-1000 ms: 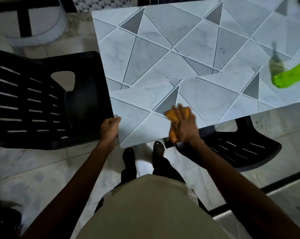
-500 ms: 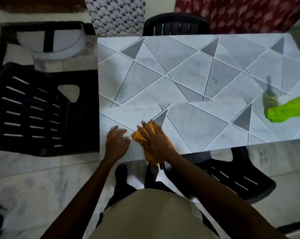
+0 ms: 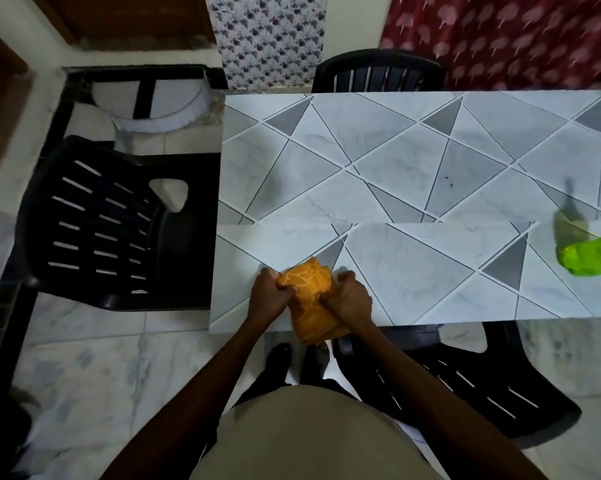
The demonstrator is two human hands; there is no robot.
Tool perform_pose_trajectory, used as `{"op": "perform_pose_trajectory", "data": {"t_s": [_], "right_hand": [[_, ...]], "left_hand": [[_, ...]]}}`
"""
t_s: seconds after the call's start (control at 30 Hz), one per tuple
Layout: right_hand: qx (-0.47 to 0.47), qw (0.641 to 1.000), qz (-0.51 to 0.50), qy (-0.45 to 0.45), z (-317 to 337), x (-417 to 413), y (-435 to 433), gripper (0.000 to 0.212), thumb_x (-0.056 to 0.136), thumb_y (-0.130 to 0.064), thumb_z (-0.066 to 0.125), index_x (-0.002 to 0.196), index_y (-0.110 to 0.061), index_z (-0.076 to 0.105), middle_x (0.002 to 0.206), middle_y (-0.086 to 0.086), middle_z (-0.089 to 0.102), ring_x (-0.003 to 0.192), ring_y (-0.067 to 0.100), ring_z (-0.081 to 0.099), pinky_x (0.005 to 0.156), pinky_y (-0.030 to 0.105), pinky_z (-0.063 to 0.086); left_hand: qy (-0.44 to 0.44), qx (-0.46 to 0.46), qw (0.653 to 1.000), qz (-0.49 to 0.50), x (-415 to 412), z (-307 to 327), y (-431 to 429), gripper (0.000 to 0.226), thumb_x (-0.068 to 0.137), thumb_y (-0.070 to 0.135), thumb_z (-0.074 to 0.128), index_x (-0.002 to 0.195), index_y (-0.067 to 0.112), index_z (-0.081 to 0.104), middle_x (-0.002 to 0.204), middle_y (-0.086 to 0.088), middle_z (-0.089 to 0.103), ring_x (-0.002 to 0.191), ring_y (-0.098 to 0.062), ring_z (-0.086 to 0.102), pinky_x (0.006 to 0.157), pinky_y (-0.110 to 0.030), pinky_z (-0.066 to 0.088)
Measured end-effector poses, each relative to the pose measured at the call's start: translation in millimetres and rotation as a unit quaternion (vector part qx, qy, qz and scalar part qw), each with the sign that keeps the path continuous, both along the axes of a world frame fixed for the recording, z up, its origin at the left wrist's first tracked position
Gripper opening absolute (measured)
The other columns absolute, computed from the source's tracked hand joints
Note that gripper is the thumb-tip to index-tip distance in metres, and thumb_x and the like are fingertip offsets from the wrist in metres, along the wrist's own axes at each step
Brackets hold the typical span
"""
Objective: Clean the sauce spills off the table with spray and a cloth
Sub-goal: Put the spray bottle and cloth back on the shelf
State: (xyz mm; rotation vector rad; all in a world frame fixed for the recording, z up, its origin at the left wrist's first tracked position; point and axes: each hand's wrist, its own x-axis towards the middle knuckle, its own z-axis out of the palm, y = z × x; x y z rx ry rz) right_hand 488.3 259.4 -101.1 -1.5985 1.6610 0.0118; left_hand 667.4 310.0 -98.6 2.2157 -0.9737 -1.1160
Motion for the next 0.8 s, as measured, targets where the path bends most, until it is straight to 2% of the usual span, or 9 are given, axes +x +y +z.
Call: {"op": "perform_pose_trajectory", "data": {"t_s": [0.1,0.17,0.27,0.3,0.37,0.47,0.53,0.7,0.8], "right_hand": [[0.055,0.998,-0.034,-0.022,7,8,-6,0.047,0.074,-0.045,0.078,0.11,-0.016,0.07,0.107,0.008,0.072,0.105,0.028,0.068,0.09,0.039,0.054],[0.079,0.994,-0.058,-0.052,10,12,-9,0.037,0.082,-0.034,0.076,0.111,-0.012,0.07,0.107,0.008,0.07,0.104,0.027,0.066,0.085,0.031,0.05],[0.106,0.968,-0.145,-0.177,26,12,-8,0.032,0.089,-0.023,0.071,0.118,-0.012,0.061,0.107,0.006,0.069,0.094,0.022,0.066,0.076,0.029,0.053],[0.118,0.952,-0.173,-0.225,31,11,-7,0.028,0.091,-0.02,0.071,0.115,-0.013,0.059,0.106,0.006,0.069,0.09,0.019,0.067,0.07,0.027,0.054],[0.125,0.925,-0.21,-0.292,37,8,-1,0.022,0.091,-0.015,0.071,0.109,-0.012,0.058,0.107,0.011,0.07,0.088,0.02,0.07,0.07,0.03,0.057],[0.124,0.89,-0.272,-0.344,43,-1,12,0.022,0.089,-0.012,0.074,0.105,-0.011,0.059,0.11,0.021,0.072,0.097,0.034,0.072,0.084,0.046,0.061],[0.116,0.864,-0.324,-0.367,47,-14,22,0.022,0.089,-0.015,0.076,0.105,-0.013,0.061,0.109,0.021,0.074,0.1,0.038,0.072,0.086,0.052,0.06],[0.053,0.847,-0.391,-0.357,62,-68,48,0.024,0.089,-0.022,0.078,0.106,-0.015,0.063,0.107,0.016,0.075,0.093,0.029,0.074,0.077,0.039,0.062],[0.02,0.844,-0.401,-0.355,73,-106,64,0.033,0.087,-0.025,0.08,0.113,-0.011,0.065,0.11,0.016,0.075,0.097,0.032,0.073,0.086,0.047,0.061]], "left_hand": [[0.055,0.021,0.998,0.024,-1,8,-9,0.039,0.078,0.015,0.076,0.105,0.008,0.049,0.093,-0.003,0.059,0.084,-0.019,0.057,0.07,-0.028,0.043],[0.149,0.015,0.987,0.066,4,8,-12,0.041,0.074,0.011,0.079,0.105,0.008,0.052,0.098,-0.009,0.065,0.087,-0.021,0.062,0.075,-0.035,0.054],[0.386,-0.029,0.907,0.166,12,19,-14,0.028,0.08,-0.002,0.072,0.103,0.009,0.06,0.1,-0.012,0.07,0.089,-0.024,0.068,0.076,-0.036,0.056],[0.423,-0.035,0.889,0.173,13,24,-14,0.027,0.083,0.0,0.07,0.107,0.009,0.063,0.102,-0.01,0.07,0.093,-0.024,0.067,0.077,-0.033,0.054],[0.434,-0.033,0.891,0.127,16,31,-16,0.027,0.086,0.009,0.07,0.113,0.011,0.066,0.106,-0.006,0.073,0.102,-0.023,0.066,0.082,-0.032,0.051],[0.393,0.007,0.92,0.0,13,36,-16,0.035,0.086,0.026,0.073,0.12,0.02,0.065,0.113,0.003,0.073,0.106,-0.015,0.067,0.09,-0.035,0.051],[0.389,0.032,0.918,-0.066,3,41,-16,0.038,0.086,0.028,0.073,0.122,0.021,0.063,0.114,0.004,0.073,0.106,-0.014,0.068,0.09,-0.034,0.053],[0.388,0.015,0.917,-0.096,-57,56,-18,0.035,0.085,0.022,0.075,0.117,0.014,0.066,0.109,-0.005,0.074,0.104,-0.023,0.069,0.089,-0.037,0.056],[0.436,0.037,0.895,-0.09,-100,67,-14,0.041,0.083,0.021,0.076,0.121,0.009,0.064,0.109,-0.009,0.074,0.104,-0.026,0.07,0.094,-0.044,0.055]]}}
